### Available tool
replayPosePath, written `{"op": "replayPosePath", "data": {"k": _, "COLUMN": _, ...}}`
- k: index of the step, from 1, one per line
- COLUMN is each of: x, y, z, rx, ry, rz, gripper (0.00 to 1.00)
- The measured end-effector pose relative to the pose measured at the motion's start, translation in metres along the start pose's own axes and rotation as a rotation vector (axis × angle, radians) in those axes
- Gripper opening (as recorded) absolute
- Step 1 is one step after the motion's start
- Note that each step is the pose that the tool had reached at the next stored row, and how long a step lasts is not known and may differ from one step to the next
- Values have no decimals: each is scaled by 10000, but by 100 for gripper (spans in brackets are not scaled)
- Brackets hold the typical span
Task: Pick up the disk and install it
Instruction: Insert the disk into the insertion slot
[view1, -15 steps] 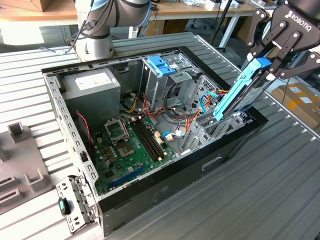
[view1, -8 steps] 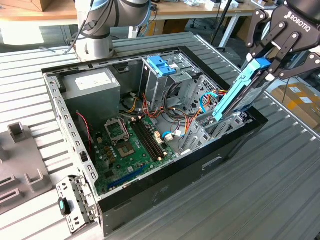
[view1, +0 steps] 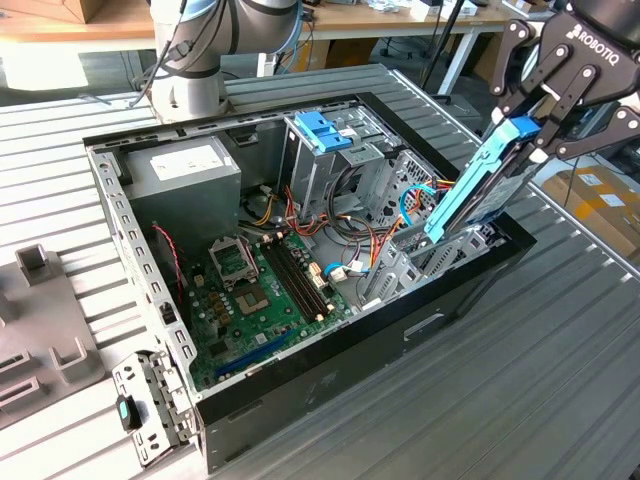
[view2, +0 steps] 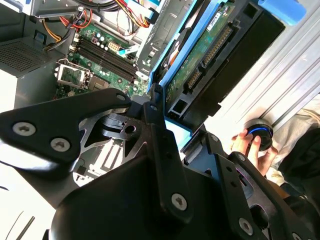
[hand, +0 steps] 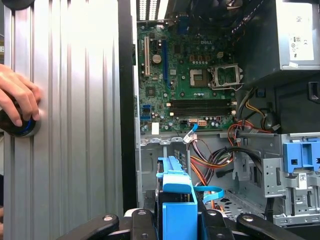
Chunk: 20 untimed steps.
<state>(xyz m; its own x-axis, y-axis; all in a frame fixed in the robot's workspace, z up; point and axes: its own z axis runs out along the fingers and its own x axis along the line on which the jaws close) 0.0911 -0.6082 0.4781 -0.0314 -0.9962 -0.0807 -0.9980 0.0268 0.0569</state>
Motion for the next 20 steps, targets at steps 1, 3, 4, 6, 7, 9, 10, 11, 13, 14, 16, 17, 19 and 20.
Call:
{"op": "replayPosePath", "data": {"k": 1, "x": -1, "y": 0, "z": 1, "rx": 0, "ry": 0, "rz": 0, "gripper": 37}}
{"op": "replayPosePath", "data": {"k": 3, "x": -3, "y": 1, "z": 3, "rx": 0, "ry": 0, "rz": 0, "gripper": 37}}
{"op": "replayPosePath", "data": {"k": 4, "x": -4, "y": 2, "z": 5, "rx": 0, "ry": 0, "rz": 0, "gripper": 37}}
{"op": "replayPosePath", "data": {"k": 6, "x": -6, "y": 5, "z": 8, "rx": 0, "ry": 0, "rz": 0, "gripper": 37}}
{"op": "replayPosePath", "data": {"k": 7, "x": -7, "y": 8, "z": 10, "rx": 0, "ry": 0, "rz": 0, "gripper": 37}}
{"op": "replayPosePath", "data": {"k": 9, "x": -8, "y": 12, "z": 13, "rx": 0, "ry": 0, "rz": 0, "gripper": 37}}
{"op": "replayPosePath", "data": {"k": 10, "x": -9, "y": 15, "z": 14, "rx": 0, "ry": 1, "rz": 0, "gripper": 37}}
{"op": "replayPosePath", "data": {"k": 11, "x": -10, "y": 17, "z": 15, "rx": 0, "ry": 1, "rz": 0, "gripper": 37}}
{"op": "replayPosePath", "data": {"k": 13, "x": -13, "y": 21, "z": 19, "rx": 0, "ry": 0, "rz": -1, "gripper": 37}}
{"op": "replayPosePath", "data": {"k": 14, "x": -16, "y": 25, "z": 22, "rx": 0, "ry": 1, "rz": 0, "gripper": 37}}
{"op": "replayPosePath", "data": {"k": 16, "x": -18, "y": 28, "z": 27, "rx": 0, "ry": -1, "rz": 0, "gripper": 37}}
{"op": "replayPosePath", "data": {"k": 17, "x": -20, "y": 29, "z": 28, "rx": 0, "ry": 0, "rz": 0, "gripper": 37}}
{"op": "replayPosePath", "data": {"k": 19, "x": -22, "y": 30, "z": 30, "rx": 0, "ry": 0, "rz": -1, "gripper": 37}}
{"op": "replayPosePath", "data": {"k": 20, "x": -23, "y": 31, "z": 31, "rx": 0, "ry": 0, "rz": -1, "gripper": 37}}
